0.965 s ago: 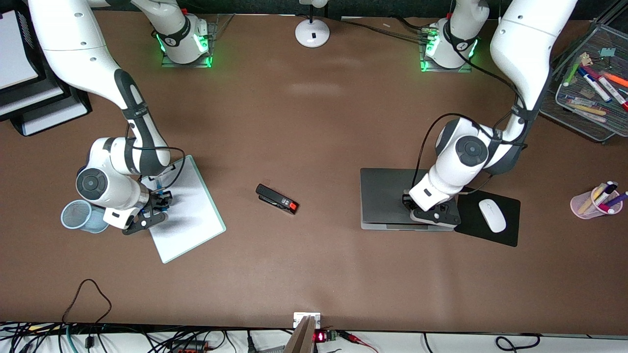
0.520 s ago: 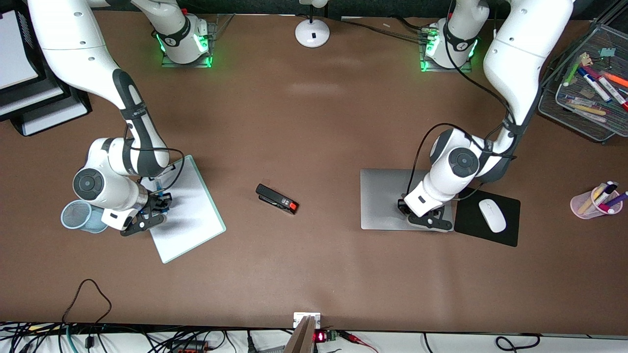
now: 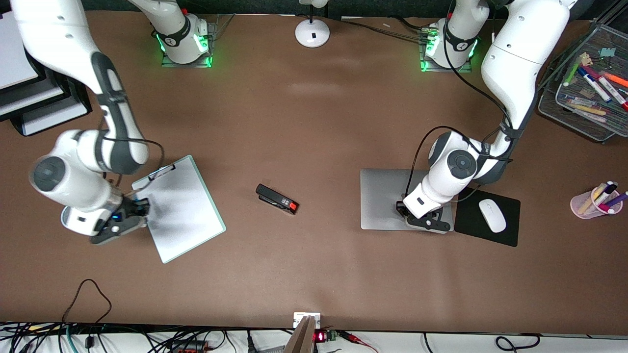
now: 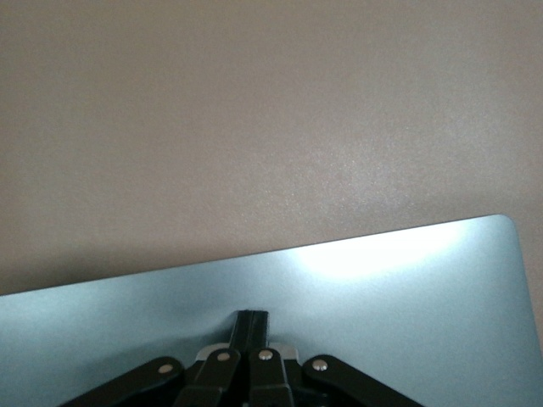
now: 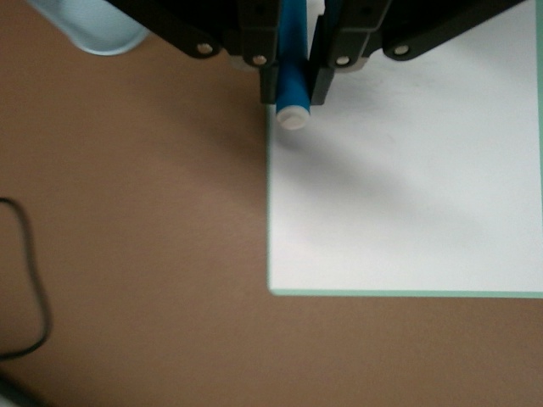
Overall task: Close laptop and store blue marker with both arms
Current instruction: 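Lift the marker with the right gripper while the left gripper presses the lid shut, then carry the marker to the blue cup while the left gripper withdraws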
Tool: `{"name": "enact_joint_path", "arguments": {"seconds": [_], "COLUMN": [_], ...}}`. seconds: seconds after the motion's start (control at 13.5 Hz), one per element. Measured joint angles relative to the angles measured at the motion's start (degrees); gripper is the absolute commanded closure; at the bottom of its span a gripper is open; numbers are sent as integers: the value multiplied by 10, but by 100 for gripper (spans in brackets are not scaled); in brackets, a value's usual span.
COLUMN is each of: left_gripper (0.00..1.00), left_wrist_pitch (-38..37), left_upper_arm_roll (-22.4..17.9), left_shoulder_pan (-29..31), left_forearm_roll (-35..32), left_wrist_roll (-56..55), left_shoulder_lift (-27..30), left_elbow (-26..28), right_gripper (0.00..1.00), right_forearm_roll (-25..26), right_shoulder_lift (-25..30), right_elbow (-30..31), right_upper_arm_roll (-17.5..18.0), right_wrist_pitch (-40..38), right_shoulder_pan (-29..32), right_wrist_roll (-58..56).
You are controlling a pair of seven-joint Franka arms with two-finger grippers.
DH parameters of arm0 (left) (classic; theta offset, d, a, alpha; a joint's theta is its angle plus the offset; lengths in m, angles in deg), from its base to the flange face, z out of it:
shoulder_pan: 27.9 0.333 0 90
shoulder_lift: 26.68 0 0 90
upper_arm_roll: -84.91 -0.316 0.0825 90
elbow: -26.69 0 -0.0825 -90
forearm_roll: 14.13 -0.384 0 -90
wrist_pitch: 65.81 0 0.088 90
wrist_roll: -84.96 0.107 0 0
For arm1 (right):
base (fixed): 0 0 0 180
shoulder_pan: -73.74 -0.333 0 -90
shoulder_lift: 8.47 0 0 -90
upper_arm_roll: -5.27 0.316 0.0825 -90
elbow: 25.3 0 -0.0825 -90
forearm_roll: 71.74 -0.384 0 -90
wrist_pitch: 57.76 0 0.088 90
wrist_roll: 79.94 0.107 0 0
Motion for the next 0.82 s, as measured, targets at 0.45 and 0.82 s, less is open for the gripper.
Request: {"name": "enact_joint_path", "arguments": {"seconds": [0.45, 0.82], "left_gripper": [100, 80], "left_wrist_pitch": [-194, -435], "left_upper_arm_roll": [3, 4], "left_shoulder_pan": [7, 9], "left_forearm_roll": [-1, -1], "left_wrist_roll": [12, 60], "left_shoulder_lift": [81, 175], "left_elbow": [-41, -95], "right_gripper": [95, 95], "right_forearm_roll": [-16, -173], "right_shoulder_lift": [55, 56], "right_elbow": [-5, -9], "right_upper_arm_roll": [0, -1], "right_wrist_pitch": [-1, -3], "right_shoulder_pan": [31, 77], "right_wrist_roll": [-161, -431]}}
